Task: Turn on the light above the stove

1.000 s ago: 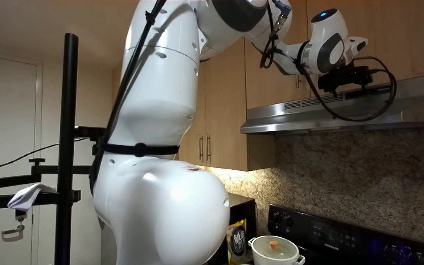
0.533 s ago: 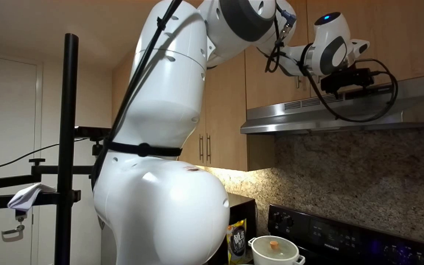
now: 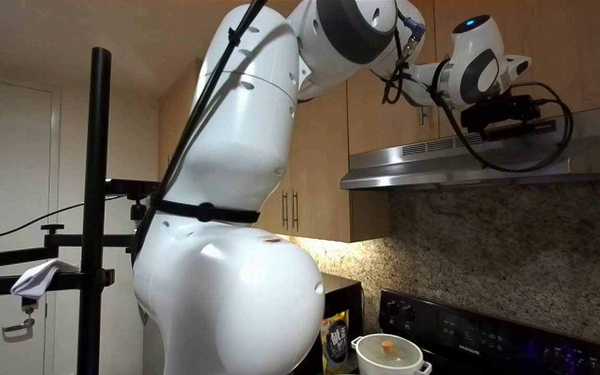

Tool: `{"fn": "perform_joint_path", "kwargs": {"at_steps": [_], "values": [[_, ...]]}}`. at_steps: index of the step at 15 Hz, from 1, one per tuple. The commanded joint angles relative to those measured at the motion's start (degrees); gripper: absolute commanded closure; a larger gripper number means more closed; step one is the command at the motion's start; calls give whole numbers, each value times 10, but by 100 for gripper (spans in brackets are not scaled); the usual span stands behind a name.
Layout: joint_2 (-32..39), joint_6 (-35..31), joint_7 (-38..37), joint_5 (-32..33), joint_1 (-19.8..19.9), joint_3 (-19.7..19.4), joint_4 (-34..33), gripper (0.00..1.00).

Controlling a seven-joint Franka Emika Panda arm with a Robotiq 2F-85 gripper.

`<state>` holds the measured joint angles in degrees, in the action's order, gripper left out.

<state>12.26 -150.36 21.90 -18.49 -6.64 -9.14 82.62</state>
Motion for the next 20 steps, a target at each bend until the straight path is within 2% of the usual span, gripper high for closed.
{"fn": "perform_joint_path", "kwargs": {"at_steps": [1, 7, 12, 13, 14, 20], "values": [[12, 23, 5, -9, 9, -2, -18, 0], [9, 44, 17, -7, 7, 6, -14, 0], [11, 36, 9, 5, 2, 5, -17, 0], [12, 33, -8, 28, 42, 50, -22, 0], [11, 33, 3, 15, 9, 11, -20, 0], [-2, 25, -18, 26, 8, 6, -2, 0]]}}
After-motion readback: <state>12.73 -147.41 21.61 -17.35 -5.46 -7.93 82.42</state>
